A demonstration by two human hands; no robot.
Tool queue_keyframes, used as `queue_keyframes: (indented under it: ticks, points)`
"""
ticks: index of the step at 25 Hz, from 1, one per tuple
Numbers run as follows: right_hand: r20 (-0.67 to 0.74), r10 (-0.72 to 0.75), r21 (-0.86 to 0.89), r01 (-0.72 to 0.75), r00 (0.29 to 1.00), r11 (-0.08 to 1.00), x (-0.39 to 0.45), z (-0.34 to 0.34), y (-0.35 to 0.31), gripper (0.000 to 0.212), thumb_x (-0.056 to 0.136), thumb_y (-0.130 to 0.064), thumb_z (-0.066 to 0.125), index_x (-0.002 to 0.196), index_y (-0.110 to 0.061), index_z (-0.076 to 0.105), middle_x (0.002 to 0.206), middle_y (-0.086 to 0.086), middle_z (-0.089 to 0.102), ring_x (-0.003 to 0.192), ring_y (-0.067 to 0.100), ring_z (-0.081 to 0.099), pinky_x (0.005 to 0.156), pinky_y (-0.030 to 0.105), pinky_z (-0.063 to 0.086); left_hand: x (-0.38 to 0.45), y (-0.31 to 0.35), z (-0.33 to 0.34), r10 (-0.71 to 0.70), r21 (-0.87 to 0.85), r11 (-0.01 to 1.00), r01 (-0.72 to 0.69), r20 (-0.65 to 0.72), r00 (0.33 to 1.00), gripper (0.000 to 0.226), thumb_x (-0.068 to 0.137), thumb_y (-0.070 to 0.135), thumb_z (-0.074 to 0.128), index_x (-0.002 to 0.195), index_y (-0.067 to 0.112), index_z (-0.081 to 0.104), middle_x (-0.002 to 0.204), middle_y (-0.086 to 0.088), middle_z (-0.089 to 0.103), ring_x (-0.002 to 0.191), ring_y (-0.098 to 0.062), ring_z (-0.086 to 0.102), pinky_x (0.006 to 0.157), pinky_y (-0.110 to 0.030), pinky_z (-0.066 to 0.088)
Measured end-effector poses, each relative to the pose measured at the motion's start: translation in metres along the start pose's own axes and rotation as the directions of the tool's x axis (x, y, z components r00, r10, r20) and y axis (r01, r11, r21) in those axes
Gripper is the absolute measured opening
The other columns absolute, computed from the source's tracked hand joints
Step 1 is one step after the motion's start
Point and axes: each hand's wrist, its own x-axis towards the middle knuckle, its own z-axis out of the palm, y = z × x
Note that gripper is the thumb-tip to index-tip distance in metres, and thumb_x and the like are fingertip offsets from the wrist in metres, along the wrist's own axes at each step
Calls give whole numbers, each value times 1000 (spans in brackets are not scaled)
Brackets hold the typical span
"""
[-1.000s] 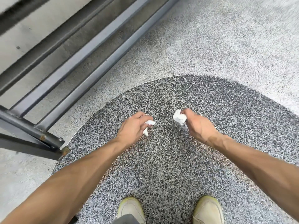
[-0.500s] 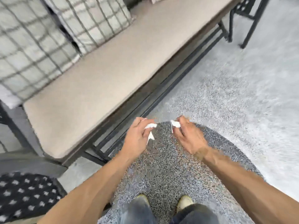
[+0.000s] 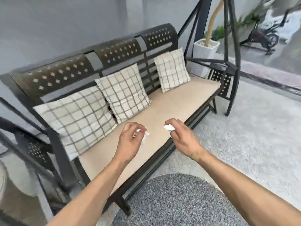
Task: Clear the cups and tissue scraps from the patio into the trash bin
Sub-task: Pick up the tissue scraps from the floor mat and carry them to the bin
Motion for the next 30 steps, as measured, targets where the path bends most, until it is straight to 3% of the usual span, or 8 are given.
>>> queue_keyframes:
  ticks: [3, 7, 11, 15, 17, 21, 25, 30]
  points:
    - [-60, -25, 37, 28, 998, 999, 11, -27, -50, 22, 92, -19, 43, 104, -32, 57, 91, -8, 49, 74, 9, 51, 63, 24, 36, 2, 42, -42, 39, -22, 999, -41, -90, 995, 26, 92, 2, 55, 85, 24, 68, 103, 2, 56, 100, -13, 56, 86, -56, 52]
    - [-42, -44, 153, 50, 998, 987, 8, -44, -94, 16, 92, -49, 45, 101, -40, 54, 96, -14, 47, 80, -1, 53, 69, 17, 38, -18, 75, -81, 88, 24, 996, -85, -182, 979, 43, 87, -2, 55, 94, 39, 63, 108, 12, 59, 109, -11, 56, 94, -36, 48]
    - [0, -168, 160, 166, 986, 973, -9, -49, -126, 21, 97, -27, 38, 112, -32, 51, 108, -9, 52, 93, 8, 51, 78, 26, 35, -60, 103, -105, 84, -1, 996, -87, -259, 962, 61, 83, -3, 56, 118, 46, 47, 111, 8, 62, 101, -10, 57, 81, -26, 46]
    - [66, -290, 174, 275, 955, 945, -40, -35, -148, 28, 93, -18, 40, 113, -31, 26, 111, 1, 50, 78, 23, 55, 71, 36, 40, -127, 116, -122, 33, 11, 999, -32, -383, 923, 38, 77, 18, 63, 104, 40, 47, 107, 3, 68, 101, -15, 63, 78, -31, 51]
    - [161, -353, 173, 326, 922, 930, -55, -16, -166, 28, 93, -17, 42, 110, -30, 25, 105, 1, 50, 75, 18, 55, 68, 32, 43, -169, 115, -137, -13, 45, 998, 37, -455, 890, 28, 74, 25, 63, 95, 37, 49, 102, 9, 71, 96, -14, 66, 74, -31, 54]
    - [295, -506, 233, 453, 810, 861, -89, 37, -221, 14, 92, -17, 46, 102, -26, 48, 96, -8, 52, 77, 4, 48, 64, 21, 30, -267, 114, -182, -80, 81, 984, 162, -607, 790, 22, 75, 22, 62, 89, 36, 52, 98, 17, 73, 87, -11, 66, 73, -21, 51]
    - [309, -637, 362, 532, 706, 765, -139, 95, -298, 24, 88, -9, 51, 101, -26, 63, 106, -7, 49, 81, -5, 47, 76, 11, 32, -377, 121, -236, -112, 111, 949, 296, -760, 641, 28, 76, 14, 63, 85, 39, 56, 90, 19, 68, 73, -8, 59, 67, -19, 47]
    - [314, -739, 521, 543, 596, 659, -215, 170, -400, 38, 92, -9, 53, 121, -33, 57, 111, -11, 53, 89, -1, 54, 79, 0, 32, -506, 119, -300, -133, 92, 892, 443, -883, 450, 25, 78, 11, 68, 85, 34, 59, 87, 12, 67, 67, 1, 56, 62, -13, 42]
